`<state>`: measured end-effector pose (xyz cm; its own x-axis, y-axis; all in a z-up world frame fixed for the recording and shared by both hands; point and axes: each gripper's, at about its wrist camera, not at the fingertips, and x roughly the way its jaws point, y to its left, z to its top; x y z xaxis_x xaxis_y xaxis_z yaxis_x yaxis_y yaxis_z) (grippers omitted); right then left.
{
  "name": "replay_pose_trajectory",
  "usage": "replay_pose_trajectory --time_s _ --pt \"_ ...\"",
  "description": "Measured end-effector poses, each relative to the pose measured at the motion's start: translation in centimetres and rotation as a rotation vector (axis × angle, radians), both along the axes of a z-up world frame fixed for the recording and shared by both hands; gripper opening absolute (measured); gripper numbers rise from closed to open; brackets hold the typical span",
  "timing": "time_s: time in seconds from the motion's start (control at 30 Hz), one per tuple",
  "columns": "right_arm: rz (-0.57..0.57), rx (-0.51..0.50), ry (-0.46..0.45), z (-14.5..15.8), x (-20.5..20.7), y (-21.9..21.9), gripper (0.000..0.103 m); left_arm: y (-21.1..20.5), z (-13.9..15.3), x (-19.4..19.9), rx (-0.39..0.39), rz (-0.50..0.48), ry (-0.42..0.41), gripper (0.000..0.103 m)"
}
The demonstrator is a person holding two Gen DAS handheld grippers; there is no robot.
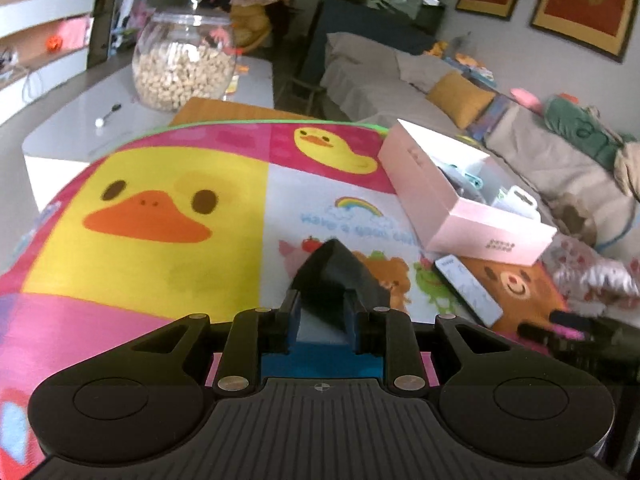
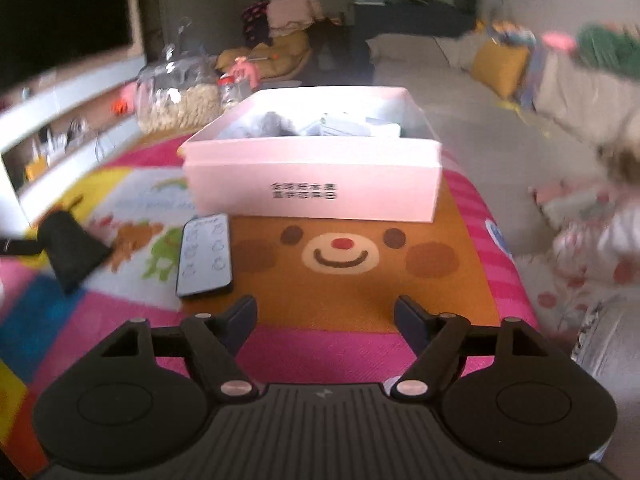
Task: Organize rigid objects
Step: 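Grasp the black nozzle-shaped object with the left gripper, then lower the black object into the pink box and open the left gripper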
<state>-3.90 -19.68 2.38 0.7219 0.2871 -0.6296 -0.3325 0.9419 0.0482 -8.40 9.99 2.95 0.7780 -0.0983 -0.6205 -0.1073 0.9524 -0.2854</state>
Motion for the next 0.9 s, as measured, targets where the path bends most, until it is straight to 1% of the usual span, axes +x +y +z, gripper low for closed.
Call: replay_pose_trajectory --time_s 0.1,0.23,0.33,0.43,0.57,0.67,0.7,0.73,0.77,0.83,0.9 --pt "0.036 -0.036 -0.002 -0.1 -0.2 0.6 0.083 -1.1 -0.2 1.9 0.016 -0.004 -0.005 0.026" --pt "0.045 -0.012 0.02 -0.1 0.2 0.2 0.087 -3.5 -0.8 4.8 0.067 -0.029 0.023 0.027" --pt "0.049 -0.019 0.018 -0.1 0.1 0.4 0.087 -5.1 -1.2 6.4 0.08 -0.051 0.037 0.027" --pt "0.049 -0.018 0.018 -0.2 0.0 0.4 0.087 -6.0 -1.1 7.4 0.086 -0.046 0.033 0.027" --pt "0.05 -0.016 0.019 -0.2 0.0 0.4 0.088 -6.6 -1.1 8.0 0.092 -0.054 0.039 0.027" --pt "0.063 -0.014 0.029 -0.2 0.1 0.4 0.092 -6.5 -1.2 8.2 0.092 -0.062 0.039 0.027" --pt "0.07 -0.011 0.036 -0.2 0.2 0.5 0.096 -6.4 -1.2 8.1 0.089 -0.07 0.041 0.028" --pt "0.079 -0.006 0.047 -0.2 0.3 0.5 0.103 -6.3 -1.2 8.1 0.089 -0.078 0.042 0.029" --pt "0.099 0.001 0.064 -0.2 0.5 0.6 0.103 -6.2 -1.2 8.0 0.094 -0.085 0.042 0.03" --pt "0.113 -0.016 0.074 -0.3 0.6 0.7 0.103 -5.8 -1.2 7.5 0.097 -0.097 0.04 0.031" --pt "0.112 -0.019 0.076 -0.3 0.6 0.8 0.103 -5.3 -1.3 7.1 0.086 -0.089 0.042 0.03"
